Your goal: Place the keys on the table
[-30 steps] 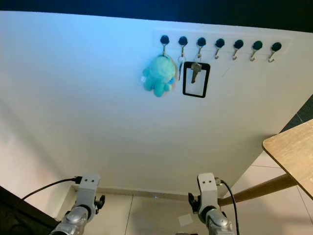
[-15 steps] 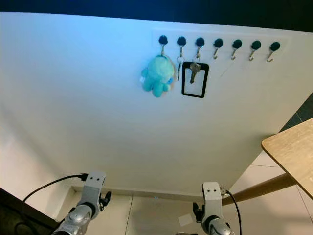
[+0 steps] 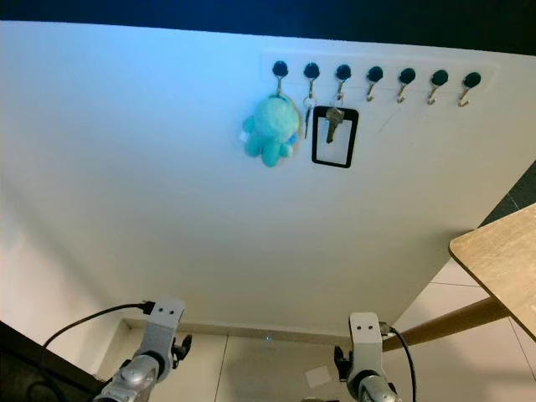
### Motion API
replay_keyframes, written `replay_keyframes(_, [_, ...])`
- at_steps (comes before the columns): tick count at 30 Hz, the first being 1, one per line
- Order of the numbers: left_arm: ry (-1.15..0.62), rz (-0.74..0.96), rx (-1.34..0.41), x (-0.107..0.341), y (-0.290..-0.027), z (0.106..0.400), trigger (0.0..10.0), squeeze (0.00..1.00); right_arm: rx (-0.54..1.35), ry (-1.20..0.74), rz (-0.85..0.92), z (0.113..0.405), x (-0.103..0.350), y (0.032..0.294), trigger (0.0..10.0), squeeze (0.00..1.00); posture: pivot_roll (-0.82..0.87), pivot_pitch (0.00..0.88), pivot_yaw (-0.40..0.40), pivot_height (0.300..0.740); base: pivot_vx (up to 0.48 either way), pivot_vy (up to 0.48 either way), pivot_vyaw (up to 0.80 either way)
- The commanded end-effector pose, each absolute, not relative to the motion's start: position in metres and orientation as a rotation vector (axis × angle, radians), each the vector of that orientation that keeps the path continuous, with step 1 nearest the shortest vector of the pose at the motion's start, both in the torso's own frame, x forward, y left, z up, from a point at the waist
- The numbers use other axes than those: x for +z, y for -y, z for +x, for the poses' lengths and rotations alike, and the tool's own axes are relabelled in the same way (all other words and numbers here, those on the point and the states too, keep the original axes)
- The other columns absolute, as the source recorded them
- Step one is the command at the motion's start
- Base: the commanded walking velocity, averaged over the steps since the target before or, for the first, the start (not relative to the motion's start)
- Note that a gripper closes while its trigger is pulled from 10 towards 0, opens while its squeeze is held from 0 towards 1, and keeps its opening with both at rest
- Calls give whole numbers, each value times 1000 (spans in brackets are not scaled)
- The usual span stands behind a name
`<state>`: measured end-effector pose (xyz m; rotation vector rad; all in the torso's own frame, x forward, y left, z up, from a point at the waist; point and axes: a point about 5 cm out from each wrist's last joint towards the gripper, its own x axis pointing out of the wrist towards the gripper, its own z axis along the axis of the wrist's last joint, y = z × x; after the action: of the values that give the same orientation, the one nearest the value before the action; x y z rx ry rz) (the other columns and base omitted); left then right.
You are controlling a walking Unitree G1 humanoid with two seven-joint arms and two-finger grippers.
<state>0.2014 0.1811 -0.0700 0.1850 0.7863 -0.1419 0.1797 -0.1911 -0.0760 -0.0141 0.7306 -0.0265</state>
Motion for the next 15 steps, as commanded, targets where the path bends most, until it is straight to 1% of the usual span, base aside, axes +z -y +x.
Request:
replay_keyframes(1, [-810, 189, -159, -73, -176, 197, 10000, 0, -32, -741, -28, 175, -78, 194, 10000, 0, 49, 0, -24, 740, 0, 0, 0])
replay_keyframes(10, [-804, 221, -166, -73, -175, 200, 10000, 0, -18, -738, -55, 180, -76, 193, 10000, 0, 50, 0, -34, 740, 0, 0, 0])
replay_keyframes(15, [-802, 204, -164, -73, -171, 199, 10000, 0, -7, -739, -69, 181, -76, 192, 10000, 0, 50, 0, -45, 740, 0, 0, 0])
